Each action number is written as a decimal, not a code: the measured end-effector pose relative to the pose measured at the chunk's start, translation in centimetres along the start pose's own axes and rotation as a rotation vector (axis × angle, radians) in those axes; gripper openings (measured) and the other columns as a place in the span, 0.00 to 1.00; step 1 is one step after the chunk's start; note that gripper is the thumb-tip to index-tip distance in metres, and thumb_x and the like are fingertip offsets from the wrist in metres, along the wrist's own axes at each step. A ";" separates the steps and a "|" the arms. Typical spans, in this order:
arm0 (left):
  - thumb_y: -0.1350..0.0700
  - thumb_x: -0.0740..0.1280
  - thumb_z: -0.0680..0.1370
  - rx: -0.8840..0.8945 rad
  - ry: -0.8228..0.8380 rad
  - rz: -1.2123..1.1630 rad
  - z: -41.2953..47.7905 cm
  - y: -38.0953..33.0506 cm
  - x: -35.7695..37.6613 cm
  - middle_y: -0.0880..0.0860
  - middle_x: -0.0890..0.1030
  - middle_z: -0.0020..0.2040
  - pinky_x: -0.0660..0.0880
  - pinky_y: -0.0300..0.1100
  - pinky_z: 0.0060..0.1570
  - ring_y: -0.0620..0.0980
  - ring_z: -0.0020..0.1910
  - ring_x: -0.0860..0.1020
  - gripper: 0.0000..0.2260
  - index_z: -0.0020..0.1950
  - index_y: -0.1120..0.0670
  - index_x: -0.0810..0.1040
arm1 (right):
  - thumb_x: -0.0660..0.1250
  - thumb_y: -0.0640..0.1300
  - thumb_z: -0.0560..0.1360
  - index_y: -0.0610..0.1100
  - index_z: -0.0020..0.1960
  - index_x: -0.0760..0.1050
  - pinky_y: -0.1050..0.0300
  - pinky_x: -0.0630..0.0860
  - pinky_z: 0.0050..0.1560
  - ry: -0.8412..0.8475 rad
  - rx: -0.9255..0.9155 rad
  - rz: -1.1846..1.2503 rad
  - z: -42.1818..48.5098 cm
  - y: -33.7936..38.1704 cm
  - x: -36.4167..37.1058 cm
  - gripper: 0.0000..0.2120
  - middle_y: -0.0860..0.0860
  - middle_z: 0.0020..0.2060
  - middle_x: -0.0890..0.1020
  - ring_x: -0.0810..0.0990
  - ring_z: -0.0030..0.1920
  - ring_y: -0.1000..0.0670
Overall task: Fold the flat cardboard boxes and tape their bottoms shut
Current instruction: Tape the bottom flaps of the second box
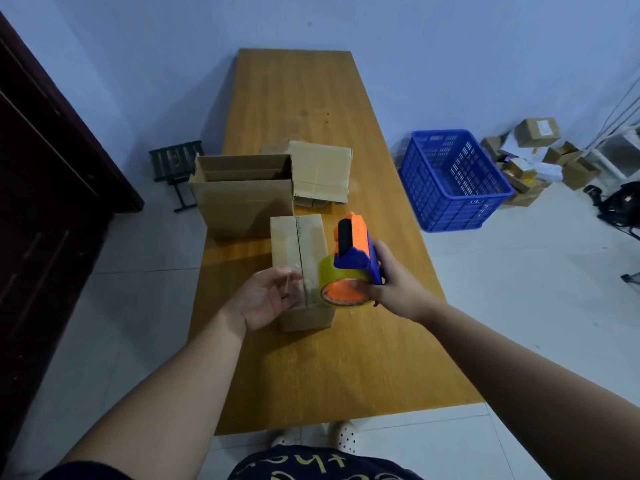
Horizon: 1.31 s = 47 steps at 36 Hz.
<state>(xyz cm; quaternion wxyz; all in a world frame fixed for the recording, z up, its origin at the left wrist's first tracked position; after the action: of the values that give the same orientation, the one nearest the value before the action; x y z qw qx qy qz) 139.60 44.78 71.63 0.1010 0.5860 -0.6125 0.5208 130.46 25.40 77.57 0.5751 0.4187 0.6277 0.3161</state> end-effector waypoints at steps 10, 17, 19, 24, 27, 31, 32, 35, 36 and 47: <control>0.55 0.69 0.73 0.008 -0.051 0.141 -0.8 -0.7 -0.8 0.56 0.81 0.42 0.81 0.42 0.42 0.50 0.40 0.80 0.12 0.52 0.60 0.75 | 0.71 0.43 0.74 0.51 0.61 0.64 0.62 0.73 0.47 -0.011 -0.022 -0.263 0.5 0.1 1.2 0.20 0.54 0.51 0.75 0.75 0.50 0.57; 0.60 0.68 0.75 0.028 -0.336 0.585 -2.1 -1.3 -1.8 0.56 0.80 0.41 0.79 0.41 0.41 0.50 0.41 0.80 0.04 0.48 0.60 0.77 | 0.70 0.43 0.75 0.51 0.63 0.63 0.66 0.70 0.44 0.010 0.001 -0.378 1.0 0.9 1.6 0.22 0.53 0.53 0.74 0.74 0.49 0.57; 0.61 0.69 0.75 0.053 -0.424 0.610 -2.5 -1.3 -2.1 0.57 0.80 0.44 0.78 0.41 0.40 0.52 0.43 0.80 0.05 0.49 0.61 0.78 | 0.70 0.43 0.74 0.51 0.63 0.63 0.63 0.72 0.46 0.013 0.011 -0.405 1.3 1.1 1.7 0.22 0.53 0.53 0.73 0.74 0.50 0.57; 0.62 0.69 0.75 0.152 -0.565 0.642 -3.3 -0.2 -2.3 0.58 0.80 0.45 0.78 0.39 0.38 0.51 0.42 0.80 0.03 0.47 0.61 0.78 | 0.72 0.46 0.73 0.53 0.64 0.62 0.58 0.76 0.47 0.031 0.027 -0.504 1.8 1.7 2.3 0.26 0.53 0.54 0.73 0.74 0.51 0.55; 0.62 0.70 0.75 0.187 -0.591 0.597 -3.5 0.6 -2.6 0.59 0.80 0.47 0.78 0.42 0.42 0.52 0.43 0.79 0.04 0.47 0.59 0.77 | 0.73 0.46 0.72 0.53 0.65 0.62 0.58 0.76 0.49 0.052 0.034 -0.503 2.1 1.9 2.6 0.28 0.53 0.54 0.73 0.74 0.52 0.55; 0.63 0.69 0.74 0.218 -0.576 0.485 -3.9 1.3 -2.7 0.56 0.80 0.43 0.78 0.41 0.42 0.50 0.41 0.79 0.04 0.48 0.59 0.76 | 0.73 0.44 0.72 0.53 0.65 0.63 0.62 0.72 0.46 0.071 0.035 -0.442 2.1 2.2 2.4 0.27 0.54 0.53 0.73 0.74 0.51 0.56; 0.63 0.68 0.75 0.229 -0.577 0.474 -4.0 1.5 -2.7 0.56 0.80 0.44 0.79 0.41 0.43 0.50 0.41 0.79 0.03 0.48 0.59 0.76 | 0.73 0.44 0.73 0.53 0.63 0.63 0.63 0.71 0.44 0.073 0.032 -0.421 2.1 2.2 2.3 0.25 0.54 0.52 0.73 0.74 0.50 0.57; 0.64 0.66 0.76 0.243 -0.598 0.487 -4.0 1.7 -2.7 0.56 0.81 0.45 0.78 0.41 0.44 0.51 0.43 0.79 0.02 0.49 0.59 0.76 | 0.71 0.42 0.74 0.52 0.60 0.64 0.64 0.72 0.44 0.074 0.035 -0.348 1.9 1.7 2.1 0.21 0.55 0.50 0.75 0.75 0.48 0.57; 0.64 0.66 0.77 0.243 -0.605 0.497 -4.0 1.7 -2.7 0.56 0.81 0.44 0.78 0.42 0.45 0.51 0.43 0.79 0.02 0.49 0.59 0.76 | 0.71 0.41 0.74 0.52 0.60 0.64 0.62 0.74 0.45 0.067 0.034 -0.311 1.7 1.5 2.1 0.20 0.54 0.50 0.76 0.76 0.49 0.56; 0.65 0.67 0.76 0.292 -0.589 0.477 -4.0 1.6 -2.4 0.55 0.82 0.40 0.78 0.40 0.43 0.49 0.39 0.79 0.03 0.48 0.60 0.76 | 0.66 0.38 0.77 0.39 0.62 0.70 0.68 0.74 0.34 -0.103 0.240 0.011 0.8 -4.1 3.6 0.15 0.51 0.43 0.80 0.80 0.39 0.56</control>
<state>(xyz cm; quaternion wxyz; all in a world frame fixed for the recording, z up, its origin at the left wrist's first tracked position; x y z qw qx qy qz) 137.01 48.90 70.80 -0.2868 0.5598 -0.6535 0.4211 130.62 26.70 72.16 0.5505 0.5039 0.6282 0.2198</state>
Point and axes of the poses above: each hand's wrist, its own z-axis towards the middle knuckle, its own x-axis out of the palm, y = z × x, the point moved 4 cm from there along z, towards the middle knuckle
